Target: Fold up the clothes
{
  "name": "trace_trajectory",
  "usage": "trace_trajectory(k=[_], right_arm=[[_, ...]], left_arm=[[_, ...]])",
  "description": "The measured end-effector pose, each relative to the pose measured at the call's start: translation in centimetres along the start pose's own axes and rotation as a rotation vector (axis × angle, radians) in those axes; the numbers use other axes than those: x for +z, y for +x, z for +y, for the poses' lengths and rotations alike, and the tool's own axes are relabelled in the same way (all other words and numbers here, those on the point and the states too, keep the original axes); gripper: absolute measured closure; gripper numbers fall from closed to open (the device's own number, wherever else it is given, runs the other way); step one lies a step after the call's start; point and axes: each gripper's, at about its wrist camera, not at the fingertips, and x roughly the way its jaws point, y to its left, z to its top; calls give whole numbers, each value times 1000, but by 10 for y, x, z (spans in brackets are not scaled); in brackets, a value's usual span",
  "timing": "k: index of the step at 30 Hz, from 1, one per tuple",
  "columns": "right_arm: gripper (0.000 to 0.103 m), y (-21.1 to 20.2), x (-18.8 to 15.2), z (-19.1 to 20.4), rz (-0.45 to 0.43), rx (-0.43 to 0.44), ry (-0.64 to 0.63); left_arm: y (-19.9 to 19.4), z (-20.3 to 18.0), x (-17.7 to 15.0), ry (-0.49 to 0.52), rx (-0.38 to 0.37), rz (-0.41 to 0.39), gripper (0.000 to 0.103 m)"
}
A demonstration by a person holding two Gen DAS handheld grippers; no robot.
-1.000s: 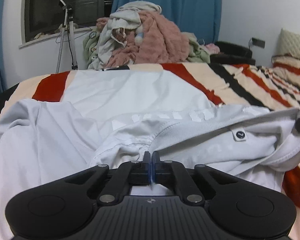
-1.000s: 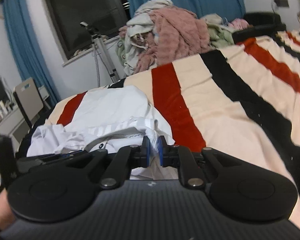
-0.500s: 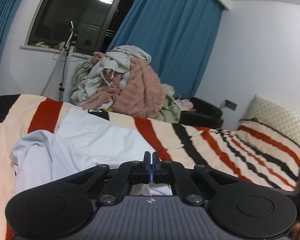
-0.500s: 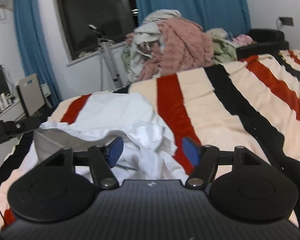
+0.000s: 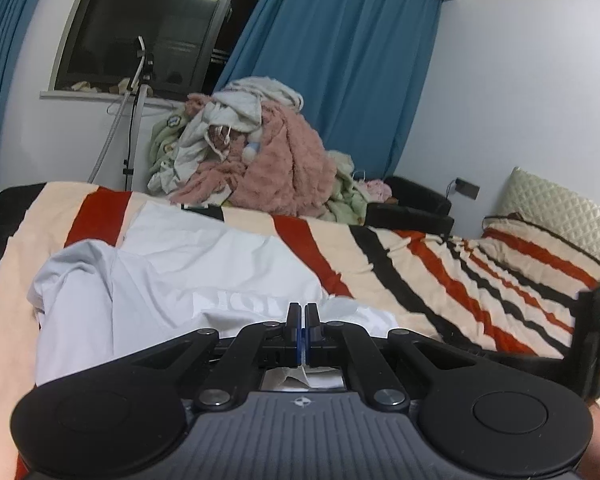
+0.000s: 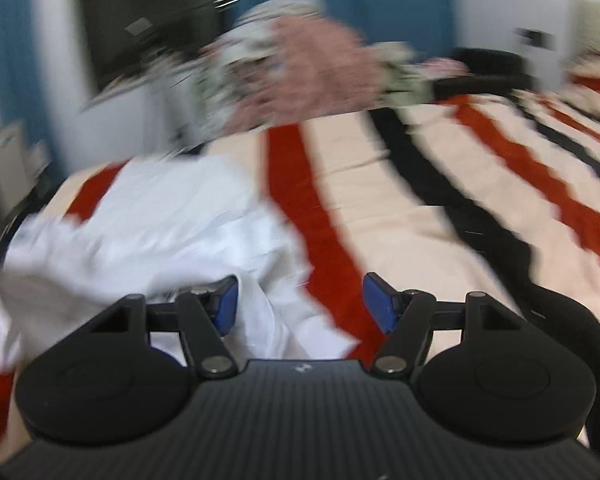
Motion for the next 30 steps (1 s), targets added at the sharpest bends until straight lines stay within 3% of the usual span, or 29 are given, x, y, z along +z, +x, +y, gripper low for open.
trace_trajectory(k=[4, 11, 16, 21, 26, 30], right_arm=[[35, -8, 3, -30, -26, -51, 198], [35, -25, 6, -17, -171, -67, 118], [35, -31, 9, -13, -199, -66, 76], [35, -31, 11, -11, -196, -58, 79], [35, -31, 12, -12, -198, -50, 89], [35, -31, 12, -12, -192, -38, 90]], left_arm=[[7, -3, -5, 25, 5, 39, 102], [19, -15, -18, 116, 5, 110, 95], [31, -30, -31, 225, 57, 111, 52], [48, -50, -50, 411, 135, 74, 28], [62, -67, -66, 569, 207, 37, 26], [55, -58, -57, 495, 225, 19, 27]])
